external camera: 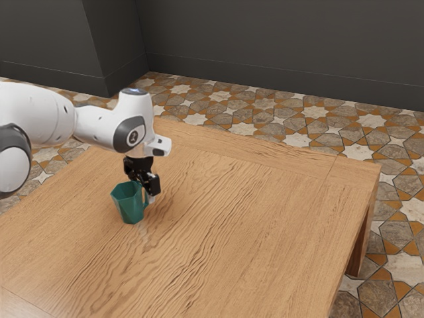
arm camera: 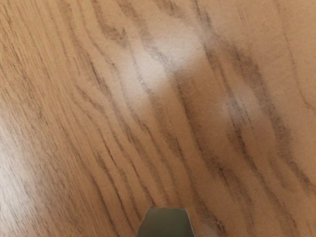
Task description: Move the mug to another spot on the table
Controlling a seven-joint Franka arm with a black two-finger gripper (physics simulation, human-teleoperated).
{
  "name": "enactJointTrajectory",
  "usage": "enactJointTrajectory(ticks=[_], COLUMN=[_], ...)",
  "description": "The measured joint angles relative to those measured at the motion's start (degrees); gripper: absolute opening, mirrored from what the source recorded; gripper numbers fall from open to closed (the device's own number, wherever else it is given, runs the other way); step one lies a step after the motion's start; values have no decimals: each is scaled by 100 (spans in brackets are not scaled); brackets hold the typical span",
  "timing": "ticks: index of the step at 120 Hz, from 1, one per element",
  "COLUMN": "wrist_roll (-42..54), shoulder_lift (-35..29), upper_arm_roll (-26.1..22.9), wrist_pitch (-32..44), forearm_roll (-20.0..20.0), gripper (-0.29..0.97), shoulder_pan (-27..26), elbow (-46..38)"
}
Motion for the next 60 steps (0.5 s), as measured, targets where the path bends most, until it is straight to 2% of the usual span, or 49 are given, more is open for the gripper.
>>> enactJointTrajectory(ticks=[10,28,60], wrist_roll=[-27,-80,-240], shoulder_lift=[29,34,-102], upper_arm_roll=[0,-7,-3], wrist_pitch=[33,68,66], forearm_roll=[46,34,72], gripper=[60,31,13], shoulder_pan=[0,-28,-7], elbow=[3,5,-6])
